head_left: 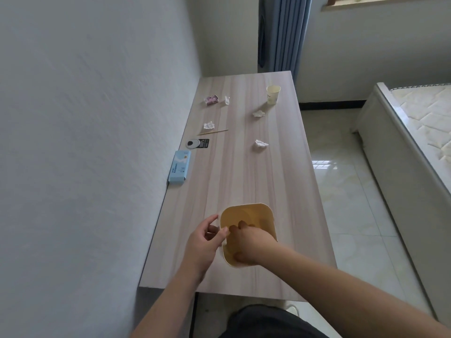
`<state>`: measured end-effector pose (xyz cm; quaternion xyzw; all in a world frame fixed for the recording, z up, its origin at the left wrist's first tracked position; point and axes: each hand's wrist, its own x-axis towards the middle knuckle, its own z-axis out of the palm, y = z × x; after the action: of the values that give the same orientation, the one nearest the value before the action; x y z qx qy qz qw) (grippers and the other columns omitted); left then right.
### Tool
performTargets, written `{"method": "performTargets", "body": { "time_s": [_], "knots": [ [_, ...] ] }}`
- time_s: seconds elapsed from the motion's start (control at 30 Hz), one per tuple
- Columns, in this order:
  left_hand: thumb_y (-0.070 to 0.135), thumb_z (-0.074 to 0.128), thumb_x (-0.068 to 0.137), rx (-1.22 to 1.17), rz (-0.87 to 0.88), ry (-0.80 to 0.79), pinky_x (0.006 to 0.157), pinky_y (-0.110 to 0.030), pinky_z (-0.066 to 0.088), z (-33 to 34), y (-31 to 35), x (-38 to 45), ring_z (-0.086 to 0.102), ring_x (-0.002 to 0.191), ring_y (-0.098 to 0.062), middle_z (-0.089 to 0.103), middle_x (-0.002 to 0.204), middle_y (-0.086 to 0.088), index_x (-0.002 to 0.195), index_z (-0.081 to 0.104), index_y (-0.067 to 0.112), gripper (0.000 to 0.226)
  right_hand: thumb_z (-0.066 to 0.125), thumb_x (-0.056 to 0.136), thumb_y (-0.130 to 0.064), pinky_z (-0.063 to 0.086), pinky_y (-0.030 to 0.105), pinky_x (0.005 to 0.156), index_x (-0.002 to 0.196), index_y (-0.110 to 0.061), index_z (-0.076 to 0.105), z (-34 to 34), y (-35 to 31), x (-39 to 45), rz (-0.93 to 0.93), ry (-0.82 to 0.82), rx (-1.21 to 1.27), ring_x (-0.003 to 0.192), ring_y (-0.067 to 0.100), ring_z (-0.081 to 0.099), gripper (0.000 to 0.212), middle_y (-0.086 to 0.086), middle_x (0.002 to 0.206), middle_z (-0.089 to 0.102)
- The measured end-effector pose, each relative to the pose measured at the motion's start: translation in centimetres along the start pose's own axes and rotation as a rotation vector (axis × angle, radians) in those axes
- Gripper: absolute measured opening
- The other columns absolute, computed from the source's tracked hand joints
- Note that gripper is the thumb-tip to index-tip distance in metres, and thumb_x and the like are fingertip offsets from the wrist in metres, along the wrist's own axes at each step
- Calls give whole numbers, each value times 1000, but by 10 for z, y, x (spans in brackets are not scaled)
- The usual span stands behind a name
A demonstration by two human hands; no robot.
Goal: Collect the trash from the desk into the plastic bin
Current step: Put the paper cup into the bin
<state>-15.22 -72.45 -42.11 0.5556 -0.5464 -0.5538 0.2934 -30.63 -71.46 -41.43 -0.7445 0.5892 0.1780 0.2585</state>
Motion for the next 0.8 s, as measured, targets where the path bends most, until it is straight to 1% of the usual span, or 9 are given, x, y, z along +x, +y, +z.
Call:
{"method": "performTargets", "body": {
  "time_s": [0.07,0.17,0.3,0.37,0.47,0.6,0.63,0.7,0.8],
  "knots": [
    [38,72,87,-6,5,2,83,-36,60,-8,-4,-1,66,90,-21,64,89,0,126,57,39,42,47,95,-37,44,48,101,145,-10,28,1,-6,2,29,20,13,121,36,49,60,18,142,41],
    [37,71,88,-18,3,-19,83,-35,60,-16,-7,-1,67,90,-21,65,89,0,121,56,42,37,53,92,-37,48,46,97,143,-11,33,3,-14,-1,69,55,49,116,32,54,60,14,137,48],
    [38,71,88,-26,-7,-52,81,-32,61,-26,-13,-1,68,90,-19,67,90,2,119,57,44,35,54,91,-34,51,39,90,133,-15,45,-2,-22,-17,111,241,174,109,27,58,47,9,129,55],
    [37,70,89,-35,-13,-77,79,-32,61,-29,-13,2,69,88,-19,68,89,2,119,57,43,34,51,92,-32,50,36,87,128,-17,50,-7,-21,-32,139,328,244,107,24,56,39,6,126,55],
    [35,70,90,-40,-24,-121,79,-35,61,-29,-12,10,69,89,-23,67,91,-4,122,58,37,34,48,94,-38,49,31,88,128,-23,51,-10,-14,-61,181,451,336,107,18,54,37,-2,129,52],
    [33,70,90,-29,-22,-210,80,-36,61,-16,-5,20,69,91,-25,66,94,-9,123,58,34,35,46,95,-44,41,24,86,134,-31,42,1,-3,-107,310,611,435,112,14,53,41,-10,135,47],
    [32,70,90,-32,-22,-230,77,-34,61,-11,-2,21,70,90,-25,67,95,-10,122,58,34,34,46,95,-44,42,24,86,136,-31,40,4,1,-118,349,628,448,113,14,52,43,-10,135,46],
    [29,70,91,-46,-25,-262,71,-27,59,1,5,22,70,89,-24,67,95,-12,120,59,34,32,45,95,-45,44,29,94,138,-30,38,13,8,-138,414,650,422,117,14,50,46,-10,136,46],
    [26,69,91,-61,-19,-306,65,-22,58,19,16,21,72,84,-20,67,92,-11,122,58,29,33,43,96,-44,41,34,103,142,-28,37,28,18,-165,493,660,325,123,17,46,49,-5,138,47]
  ]
}}
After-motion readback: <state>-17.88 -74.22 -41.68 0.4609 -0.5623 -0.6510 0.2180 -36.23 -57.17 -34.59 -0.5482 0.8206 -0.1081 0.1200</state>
